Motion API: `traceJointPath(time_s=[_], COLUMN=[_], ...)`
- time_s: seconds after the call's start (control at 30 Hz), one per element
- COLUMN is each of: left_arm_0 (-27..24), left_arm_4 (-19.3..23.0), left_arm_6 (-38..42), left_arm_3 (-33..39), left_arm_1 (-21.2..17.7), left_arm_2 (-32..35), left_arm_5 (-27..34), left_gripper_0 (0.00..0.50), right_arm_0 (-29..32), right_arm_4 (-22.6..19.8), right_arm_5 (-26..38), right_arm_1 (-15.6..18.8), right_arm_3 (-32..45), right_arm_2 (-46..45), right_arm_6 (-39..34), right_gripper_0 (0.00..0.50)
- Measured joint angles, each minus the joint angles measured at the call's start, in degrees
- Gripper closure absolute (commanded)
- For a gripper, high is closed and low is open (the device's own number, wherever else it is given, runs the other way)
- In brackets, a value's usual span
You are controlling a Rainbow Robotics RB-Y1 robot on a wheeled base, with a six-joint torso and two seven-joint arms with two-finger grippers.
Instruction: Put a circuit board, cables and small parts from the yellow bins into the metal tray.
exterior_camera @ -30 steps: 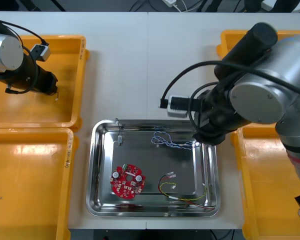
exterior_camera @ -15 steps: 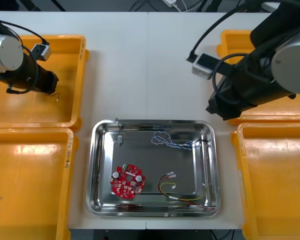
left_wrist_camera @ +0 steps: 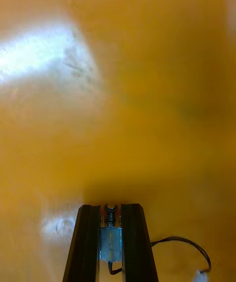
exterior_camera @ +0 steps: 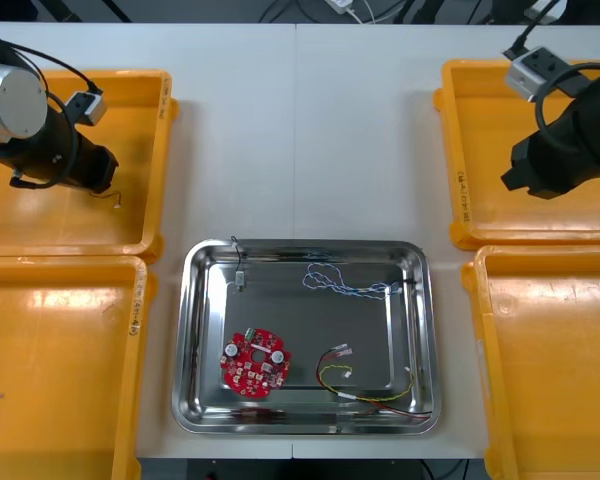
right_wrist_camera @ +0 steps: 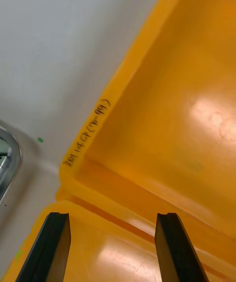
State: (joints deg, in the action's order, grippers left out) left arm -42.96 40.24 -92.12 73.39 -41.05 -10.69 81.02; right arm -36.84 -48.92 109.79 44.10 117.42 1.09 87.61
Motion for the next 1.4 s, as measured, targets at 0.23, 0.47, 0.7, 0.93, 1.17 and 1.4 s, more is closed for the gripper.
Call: traceJointPath(time_s=[0.23, 0.47, 0.7, 0.93, 1.17, 1.4], left_arm_0=[0.68, 0.92, 1.13, 1.25, 1.29, 1.32], left_arm_4=[-1.34, -2.77, -4.38, -4.7, -4.46, -3.56], left_arm_6=[0.0, 0.0, 0.0, 0.0, 0.01, 0.97], left_arm_3=[6.66, 11.67, 18.77, 26.13, 33.17, 39.56], left_arm_1=[0.0, 0.0, 0.0, 0.0, 0.01, 0.86], left_arm_2=[2.69, 5.68, 6.7, 7.22, 7.31, 7.31], left_arm_5=[8.43, 14.27, 20.7, 27.14, 28.45, 28.51], left_gripper_0=[0.5, 0.5, 0.5, 0.5, 0.5, 0.5], right_arm_0=[4.86, 7.19, 7.97, 10.37, 12.13, 12.69], right_arm_4=[-0.13, -0.11, -0.13, -0.68, -1.51, -4.38], right_arm_5=[0.0, 0.0, -0.04, -2.65, -3.1, -3.09], right_arm_1=[3.58, 5.0, 5.03, 5.78, 7.23, 8.42], right_arm_3=[-0.27, -1.31, -3.55, -5.63, -7.1, -8.3], right_arm_2=[-3.77, -6.04, -7.61, -8.29, -8.96, -11.36], right_arm_6=[-4.71, -9.79, -15.19, -15.19, -15.19, -15.19], right_gripper_0=[0.0, 0.0, 0.0, 0.0, 0.0, 0.0])
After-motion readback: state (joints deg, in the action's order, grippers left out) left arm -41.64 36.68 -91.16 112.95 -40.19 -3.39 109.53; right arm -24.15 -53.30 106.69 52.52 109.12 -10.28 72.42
